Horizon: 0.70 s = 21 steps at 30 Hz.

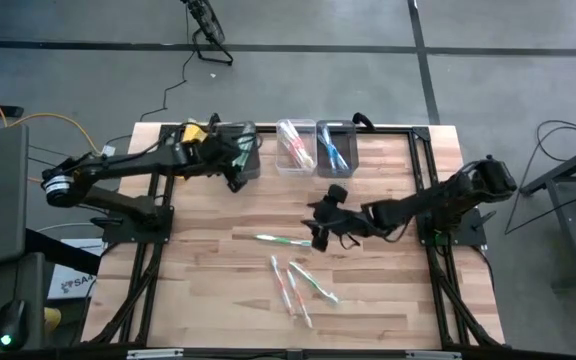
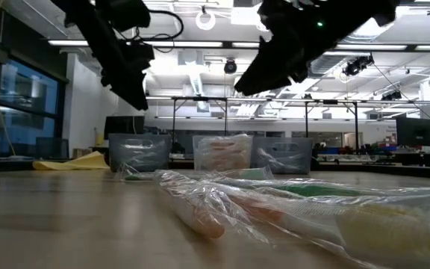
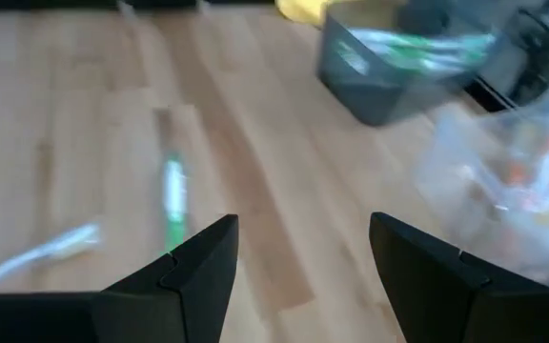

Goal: Pick & Place Toothbrushes
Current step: Put the green toothbrush into the left black bin

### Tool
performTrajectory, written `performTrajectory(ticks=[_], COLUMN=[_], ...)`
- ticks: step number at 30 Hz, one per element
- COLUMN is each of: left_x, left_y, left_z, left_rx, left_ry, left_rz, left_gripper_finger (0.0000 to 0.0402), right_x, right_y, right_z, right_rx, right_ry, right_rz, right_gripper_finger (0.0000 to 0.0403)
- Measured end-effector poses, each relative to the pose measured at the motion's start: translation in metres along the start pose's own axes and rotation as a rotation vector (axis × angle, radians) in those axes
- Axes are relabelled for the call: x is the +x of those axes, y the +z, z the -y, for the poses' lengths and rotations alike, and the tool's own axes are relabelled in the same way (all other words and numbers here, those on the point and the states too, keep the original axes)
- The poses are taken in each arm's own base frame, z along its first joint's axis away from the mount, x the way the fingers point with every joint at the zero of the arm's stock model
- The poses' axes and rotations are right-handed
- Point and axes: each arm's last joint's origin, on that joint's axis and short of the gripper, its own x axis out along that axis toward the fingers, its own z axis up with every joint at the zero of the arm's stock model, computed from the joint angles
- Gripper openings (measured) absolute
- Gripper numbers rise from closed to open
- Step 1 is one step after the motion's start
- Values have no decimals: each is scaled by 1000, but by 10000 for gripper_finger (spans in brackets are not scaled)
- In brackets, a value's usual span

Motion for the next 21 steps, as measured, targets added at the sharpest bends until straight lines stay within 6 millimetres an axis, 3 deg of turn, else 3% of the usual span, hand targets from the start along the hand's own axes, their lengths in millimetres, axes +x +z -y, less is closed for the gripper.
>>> performTrajectory(ticks=[5, 13, 21], left_x=[-11, -17, -18], left_y=[-12, -31, -32], left_z=[7, 11, 10], left_rx=[15, 2, -11], left_ry=[-18, -46, -45], left_rz=[36, 52, 57], left_gripper_finger=[170, 170, 170], right_x=[-1, 15, 33], right_y=[-29, -71, -95], right_z=[-13, -42, -52], right_rx=[-6, -40, 83], right_ry=[96, 163, 139], right_rz=[52, -51, -90], right_gripper_finger=[231, 231, 231])
